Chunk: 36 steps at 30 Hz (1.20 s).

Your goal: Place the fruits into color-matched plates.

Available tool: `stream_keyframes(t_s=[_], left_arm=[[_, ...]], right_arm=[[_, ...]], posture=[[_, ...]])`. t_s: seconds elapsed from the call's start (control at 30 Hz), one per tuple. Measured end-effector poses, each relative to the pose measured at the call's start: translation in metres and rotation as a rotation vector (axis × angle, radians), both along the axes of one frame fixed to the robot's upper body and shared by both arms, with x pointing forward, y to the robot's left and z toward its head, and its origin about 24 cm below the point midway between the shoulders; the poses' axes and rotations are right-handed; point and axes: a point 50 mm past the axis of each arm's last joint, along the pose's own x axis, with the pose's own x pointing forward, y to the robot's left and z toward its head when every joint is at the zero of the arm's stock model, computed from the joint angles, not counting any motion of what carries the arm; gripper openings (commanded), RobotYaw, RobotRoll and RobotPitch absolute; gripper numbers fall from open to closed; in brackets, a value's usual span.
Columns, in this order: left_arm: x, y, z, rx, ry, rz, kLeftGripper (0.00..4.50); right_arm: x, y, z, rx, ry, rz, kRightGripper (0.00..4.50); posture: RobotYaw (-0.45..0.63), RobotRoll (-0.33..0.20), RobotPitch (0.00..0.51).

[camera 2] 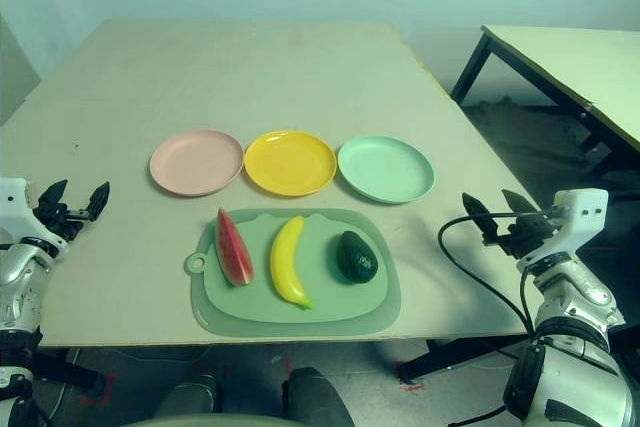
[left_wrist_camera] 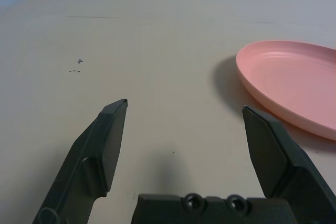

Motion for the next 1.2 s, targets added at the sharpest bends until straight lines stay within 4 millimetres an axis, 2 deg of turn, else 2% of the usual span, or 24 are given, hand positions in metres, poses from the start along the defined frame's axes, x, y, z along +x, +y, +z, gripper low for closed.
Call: stream_keyframes(t_s=[0.03, 0.07, 0.17, 0.23, 0.37, 0.53, 0.63, 0.7, 0.87, 1.03, 1.2], left_arm=[[0.0, 0.0, 0.0, 0.0, 0.0, 0.0, 4.43], [-0.001, 0.001, 0.0, 0.003, 0.001, 0.0, 4.43], [-0.006, 0.022, 0.012, 0.047, -0.003, 0.032, 4.43], [-0.007, 0.028, 0.018, 0.053, -0.023, 0.052, 4.43], [-0.009, 0.026, 0.015, 0.042, -0.019, 0.049, 4.43], [-0.007, 0.011, 0.011, -0.024, -0.042, -0.027, 4.43], [-0.006, 0.001, 0.022, -0.069, -0.08, -0.211, 4.43], [-0.011, -0.008, 0.035, -0.086, -0.089, -0.43, 4.43], [-0.027, -0.022, 0.05, -0.02, 0.021, -0.859, 4.43], [-0.035, -0.04, 0.056, 0.015, 0.07, -1.118, 4.43], [-0.042, -0.056, 0.054, 0.027, 0.097, -1.284, 4.43]], right_arm=[[0.0, 0.0, 0.0, 0.0, 0.0, 0.0, 4.5], [0.001, 0.001, 0.0, 0.003, -0.002, 0.003, 4.5], [0.011, 0.016, -0.006, 0.03, -0.022, 0.044, 4.5], [0.013, 0.02, -0.009, 0.038, -0.022, 0.055, 4.5], [0.013, 0.021, -0.007, 0.033, -0.031, 0.064, 4.5], [0.012, 0.019, -0.007, 0.034, -0.035, 0.059, 4.5], [0.011, 0.019, -0.007, 0.033, -0.031, 0.067, 4.5], [0.01, 0.019, -0.007, 0.029, -0.028, 0.079, 4.5], [0.003, 0.012, -0.002, 0.0, -0.01, 0.094, 4.5], [-0.001, 0.01, 0.003, -0.043, 0.007, 0.152, 4.5], [0.002, 0.017, 0.011, -0.102, 0.044, 0.257, 4.5]], posture=[[-0.08, 0.0, 0.026], [-0.09, 0.0, 0.04], [-0.09, 0.0, 0.035], [-0.1, 0.0, 0.029], [-0.11, 0.0, 0.012], [-0.11, 0.0, 0.016], [-0.12, 0.0, 0.016], [-0.13, 0.0, 0.014], [-0.14, 0.0, 0.008], [-0.14, 0.0, 0.005], [-0.15, 0.0, 0.011]])
